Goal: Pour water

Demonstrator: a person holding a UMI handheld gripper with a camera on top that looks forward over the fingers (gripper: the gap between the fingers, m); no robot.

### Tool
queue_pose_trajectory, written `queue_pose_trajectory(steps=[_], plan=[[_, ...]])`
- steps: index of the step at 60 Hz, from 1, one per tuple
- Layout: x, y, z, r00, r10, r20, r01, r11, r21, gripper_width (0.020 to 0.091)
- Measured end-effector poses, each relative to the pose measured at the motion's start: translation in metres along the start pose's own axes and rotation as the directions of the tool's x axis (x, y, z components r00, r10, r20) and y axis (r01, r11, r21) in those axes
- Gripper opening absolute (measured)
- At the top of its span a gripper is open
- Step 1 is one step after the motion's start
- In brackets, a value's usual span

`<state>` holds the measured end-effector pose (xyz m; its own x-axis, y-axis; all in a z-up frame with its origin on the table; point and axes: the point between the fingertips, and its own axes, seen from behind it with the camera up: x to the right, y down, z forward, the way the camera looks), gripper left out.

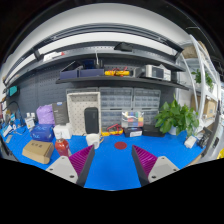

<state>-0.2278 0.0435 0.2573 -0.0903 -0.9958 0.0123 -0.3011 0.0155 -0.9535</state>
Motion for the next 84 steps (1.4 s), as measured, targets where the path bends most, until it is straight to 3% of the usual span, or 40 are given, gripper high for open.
queue_pose_trajectory(steps=[18, 28, 55, 63, 64, 68, 75, 76, 77, 78, 81, 82, 84], plan=[[-0.12, 0.082, 0.031, 0.981, 0.043, 0.188, -0.026, 0.996, -0.09, 0.0759], [-0.18, 0.117, 0.06, 0.969, 0.005, 0.246, 0.029, 0.991, -0.134, 0.0758], [-0.244, 0.123, 0.18, 0.983, -0.018, 0.185, 0.037, 0.994, -0.103, 0.0754], [-0.247, 0.128, 0.196, 0.984, 0.018, 0.175, -0.008, 0.998, -0.057, 0.0611], [-0.246, 0.128, 0.197, 0.986, 0.017, 0.167, -0.009, 0.999, -0.05, 0.0618], [-0.239, 0.127, 0.2, 0.991, -0.004, 0.136, 0.008, 1.0, -0.024, 0.0462], [-0.24, 0.126, 0.2, 0.99, -0.025, 0.139, 0.023, 1.0, 0.015, 0.0395], [-0.24, 0.126, 0.2, 0.991, -0.028, 0.134, 0.026, 0.999, 0.018, 0.0345], [-0.24, 0.126, 0.2, 0.991, -0.032, 0.132, 0.03, 0.999, 0.02, 0.0358], [-0.24, 0.126, 0.2, 0.991, -0.035, 0.132, 0.033, 0.999, 0.022, 0.0315], [-0.24, 0.125, 0.199, 0.99, -0.047, 0.131, 0.044, 0.999, 0.027, 0.0327], [-0.241, 0.125, 0.199, 0.99, -0.044, 0.131, 0.041, 0.999, 0.028, 0.028], [-0.241, 0.125, 0.199, 0.991, -0.042, 0.131, 0.038, 0.999, 0.032, 0.0279]])
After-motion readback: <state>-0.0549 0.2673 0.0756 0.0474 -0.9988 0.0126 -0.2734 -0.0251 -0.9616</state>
